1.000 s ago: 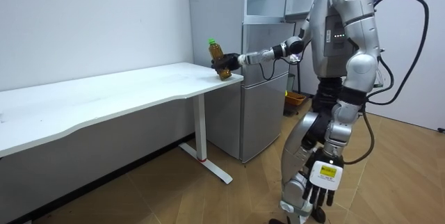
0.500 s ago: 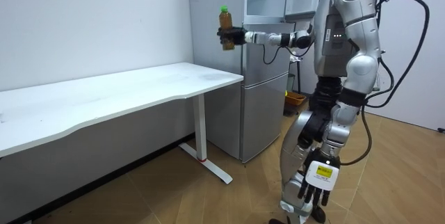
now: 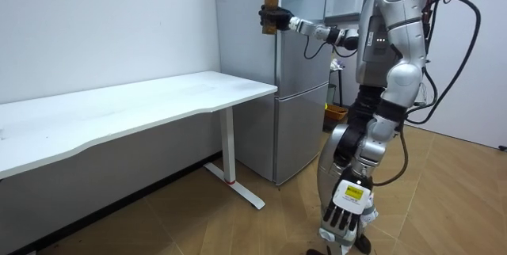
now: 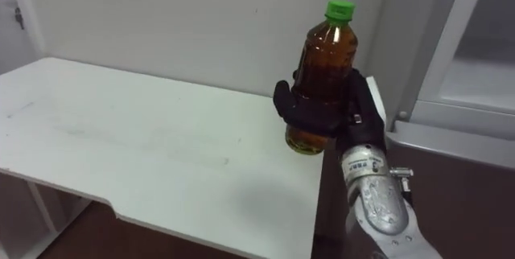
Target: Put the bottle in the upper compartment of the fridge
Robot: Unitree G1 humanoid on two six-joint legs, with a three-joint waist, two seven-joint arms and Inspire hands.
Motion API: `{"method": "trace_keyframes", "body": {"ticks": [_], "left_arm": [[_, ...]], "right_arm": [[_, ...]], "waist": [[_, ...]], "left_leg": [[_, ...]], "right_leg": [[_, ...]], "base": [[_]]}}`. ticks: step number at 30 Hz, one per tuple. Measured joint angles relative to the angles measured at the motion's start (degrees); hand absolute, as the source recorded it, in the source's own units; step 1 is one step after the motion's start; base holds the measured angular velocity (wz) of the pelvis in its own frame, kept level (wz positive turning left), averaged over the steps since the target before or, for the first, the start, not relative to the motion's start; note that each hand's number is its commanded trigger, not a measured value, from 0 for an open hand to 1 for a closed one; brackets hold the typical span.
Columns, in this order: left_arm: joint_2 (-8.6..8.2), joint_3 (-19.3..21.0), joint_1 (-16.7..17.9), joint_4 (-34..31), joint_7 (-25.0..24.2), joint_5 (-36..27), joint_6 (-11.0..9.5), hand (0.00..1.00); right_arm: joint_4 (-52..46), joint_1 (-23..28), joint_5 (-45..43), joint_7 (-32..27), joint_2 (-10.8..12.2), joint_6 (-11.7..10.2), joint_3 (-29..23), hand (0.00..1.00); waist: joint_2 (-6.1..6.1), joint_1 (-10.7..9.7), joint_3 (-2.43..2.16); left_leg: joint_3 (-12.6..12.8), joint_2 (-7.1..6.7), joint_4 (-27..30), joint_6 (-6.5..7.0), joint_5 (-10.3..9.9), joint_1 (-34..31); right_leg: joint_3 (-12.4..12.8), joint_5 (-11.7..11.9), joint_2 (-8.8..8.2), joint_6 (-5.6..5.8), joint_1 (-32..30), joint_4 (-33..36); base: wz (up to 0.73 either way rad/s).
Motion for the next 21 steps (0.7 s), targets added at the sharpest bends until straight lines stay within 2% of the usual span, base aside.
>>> {"method": "trace_keyframes", "body": {"ticks": [5,12,16,19,21], "left_arm": [[0.04,1.37,0.06,0.01,0.00,0.24,-0.04,0.00],[0.24,4.45,-0.12,0.17,-0.01,2.80,-0.04,0.00],[0.31,4.68,-0.05,1.19,0.01,2.73,-0.04,0.00],[0.70,4.65,-0.23,1.22,0.00,2.57,-0.07,0.00],[0.84,4.72,-0.19,1.34,0.00,2.11,-0.08,0.00]], "right_arm": [[-1.93,0.00,-0.18,0.30,-0.28,0.09,-2.52,1.00],[-8.78,0.00,-0.25,-0.48,-5.99,0.74,-6.93,1.00],[-9.44,-0.01,-0.52,-1.04,-6.79,0.75,-9.02,1.00],[-9.41,-0.01,-0.47,-1.21,-7.01,0.76,-10.47,1.00],[-9.41,-0.01,0.41,-1.13,-7.75,0.77,-10.61,1.00]], "waist": [[0.03,-1.34,-0.02],[-0.30,-2.56,-0.25],[-0.74,-3.60,-0.37],[-1.52,-4.20,-0.03],[-1.81,-4.91,0.03]], "left_leg": [[0.25,0.09,-0.07,-0.06,-0.02,0.30],[0.32,0.07,-0.06,-0.06,-0.02,0.85],[0.37,0.09,-0.51,-0.10,-0.05,1.85],[0.45,0.18,-0.33,-0.17,-0.05,1.84],[0.82,0.24,-0.14,-0.16,-0.13,1.68]], "right_leg": [[0.74,0.01,0.11,-0.01,0.13,0.13],[0.65,0.01,0.16,-0.01,0.46,0.08],[0.67,-0.02,0.18,0.03,1.24,-0.01],[1.27,-0.02,0.30,0.01,1.22,0.04],[1.61,-0.01,0.30,0.00,0.63,0.12]], "base": [[-0.04],[0.00],[0.00],[-0.02],[-0.07]]}}
